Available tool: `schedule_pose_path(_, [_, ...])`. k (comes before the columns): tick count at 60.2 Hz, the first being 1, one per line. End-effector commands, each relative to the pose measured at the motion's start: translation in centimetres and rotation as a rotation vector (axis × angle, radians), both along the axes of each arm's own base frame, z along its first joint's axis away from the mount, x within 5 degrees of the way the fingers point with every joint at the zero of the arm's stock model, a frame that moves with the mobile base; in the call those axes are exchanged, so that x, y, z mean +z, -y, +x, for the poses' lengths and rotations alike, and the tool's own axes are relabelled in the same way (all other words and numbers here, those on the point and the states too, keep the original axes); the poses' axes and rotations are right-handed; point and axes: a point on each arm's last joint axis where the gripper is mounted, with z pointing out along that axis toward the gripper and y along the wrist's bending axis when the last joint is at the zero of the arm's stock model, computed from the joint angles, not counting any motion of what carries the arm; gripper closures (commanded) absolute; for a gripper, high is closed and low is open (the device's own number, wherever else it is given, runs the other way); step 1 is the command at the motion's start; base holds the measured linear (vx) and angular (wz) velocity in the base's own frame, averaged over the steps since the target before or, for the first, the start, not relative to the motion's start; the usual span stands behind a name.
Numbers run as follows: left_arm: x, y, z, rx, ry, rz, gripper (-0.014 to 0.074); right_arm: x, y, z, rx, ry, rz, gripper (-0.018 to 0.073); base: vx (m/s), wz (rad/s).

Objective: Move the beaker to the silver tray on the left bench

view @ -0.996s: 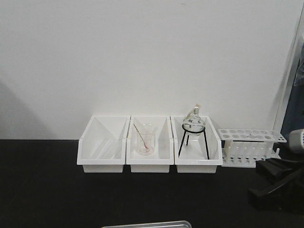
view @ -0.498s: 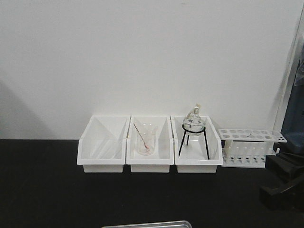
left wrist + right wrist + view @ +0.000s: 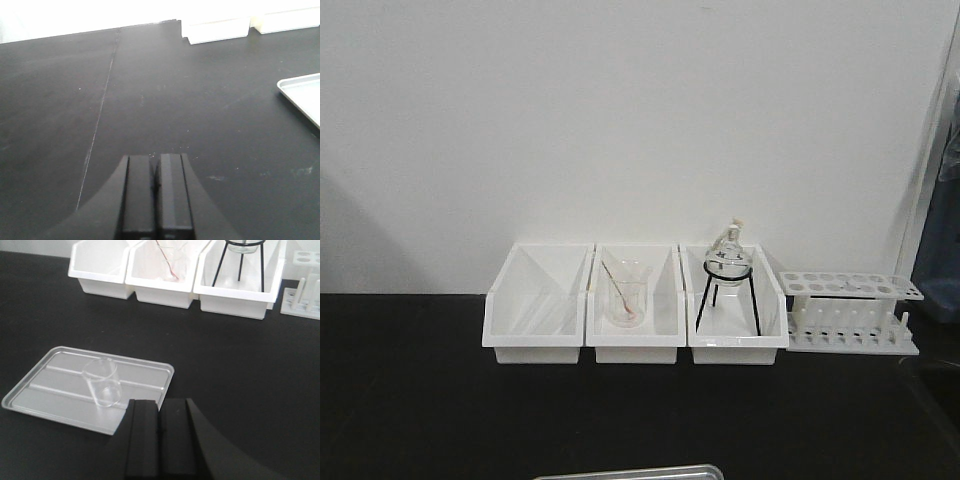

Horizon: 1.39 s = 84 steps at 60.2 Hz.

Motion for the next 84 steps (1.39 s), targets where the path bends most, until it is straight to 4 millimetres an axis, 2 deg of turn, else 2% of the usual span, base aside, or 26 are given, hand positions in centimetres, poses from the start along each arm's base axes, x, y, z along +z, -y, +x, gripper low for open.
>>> schedule_pose_path(1, [0.0, 0.1, 0.2, -0.008, 0.062, -0.007, 0.0595, -0.3, 0.8, -1.3, -0.017, 0.186, 0.076, 0.0573, 0.0, 0.0])
schedule_pose_path(10, [0.0, 0.1, 0.2, -0.008, 0.062, -0.007, 0.0595, -2.1, 3.0, -3.4, -0.152, 0.268, 0.077, 0.0573, 0.0, 0.0])
schedule_pose_path(30, [0.0, 0.1, 0.2, -0.008, 0.062, -0.007, 0.0595, -3.1, 5.2, -6.0, -0.392, 0.323, 0.039, 0.0573, 0.0, 0.0])
schedule_pose_path(35, [0.0, 0.1, 0.2, -0.008, 0.063, -0.007, 0.0595, -4.1, 5.3, -6.0, -0.411, 0.302, 0.02, 0.0573, 0.0, 0.0])
schedule_pose_path(84, [0.0, 0.1, 0.2, -0.008, 0.062, -0.007, 0.0595, -4.0, 5.2, -6.0, -0.403, 0.32, 0.014, 0.057, 0.0, 0.0])
